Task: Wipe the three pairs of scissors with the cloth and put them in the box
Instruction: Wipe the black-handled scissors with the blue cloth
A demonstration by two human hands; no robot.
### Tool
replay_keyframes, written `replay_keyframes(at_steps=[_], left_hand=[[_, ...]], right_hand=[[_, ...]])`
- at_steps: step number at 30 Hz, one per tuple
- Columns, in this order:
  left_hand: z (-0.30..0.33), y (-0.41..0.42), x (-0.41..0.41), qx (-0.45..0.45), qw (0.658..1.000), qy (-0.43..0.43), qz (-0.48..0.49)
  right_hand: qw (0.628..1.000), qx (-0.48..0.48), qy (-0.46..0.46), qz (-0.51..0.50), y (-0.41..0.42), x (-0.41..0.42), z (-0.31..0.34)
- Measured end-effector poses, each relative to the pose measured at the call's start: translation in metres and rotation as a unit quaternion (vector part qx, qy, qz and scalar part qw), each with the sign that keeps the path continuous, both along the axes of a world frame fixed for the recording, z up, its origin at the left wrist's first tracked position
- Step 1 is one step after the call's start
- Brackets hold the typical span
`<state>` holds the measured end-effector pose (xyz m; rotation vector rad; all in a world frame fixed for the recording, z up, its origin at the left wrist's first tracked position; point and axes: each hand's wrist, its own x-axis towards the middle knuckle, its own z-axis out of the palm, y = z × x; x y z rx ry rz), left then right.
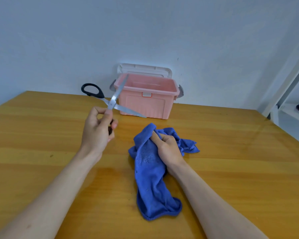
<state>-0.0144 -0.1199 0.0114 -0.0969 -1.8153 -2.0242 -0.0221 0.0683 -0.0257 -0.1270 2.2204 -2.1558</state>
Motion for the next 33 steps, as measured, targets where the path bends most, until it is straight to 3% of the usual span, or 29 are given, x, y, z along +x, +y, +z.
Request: replay_keyframes(at_steps=[8, 20, 30, 33], left_hand=[[-0.016, 0.009, 0.001, -0.072, 0.995, -0.042, -0.048], [-0.018, 0.016, 0.009, -0.115, 0.979, -0.024, -0.169], [-0.026, 0.011, 0.006, -0.205, 0.953, 0.034, -0.219], [-0.026, 0.010, 0.004, -0.182, 0.961, 0.025, -0.205]], right_hand=[[1.000, -0.021, -0.014, -0.009, 0.003, 0.001, 0.001], [0.967, -0.214, -0.140, 0.014, 0.024, -0.006, 0.009], [0.928, -0.298, -0.154, 0.161, 0.036, 0.001, 0.020], [0.922, -0.291, -0.148, 0.206, 0.039, 0.000, 0.020]])
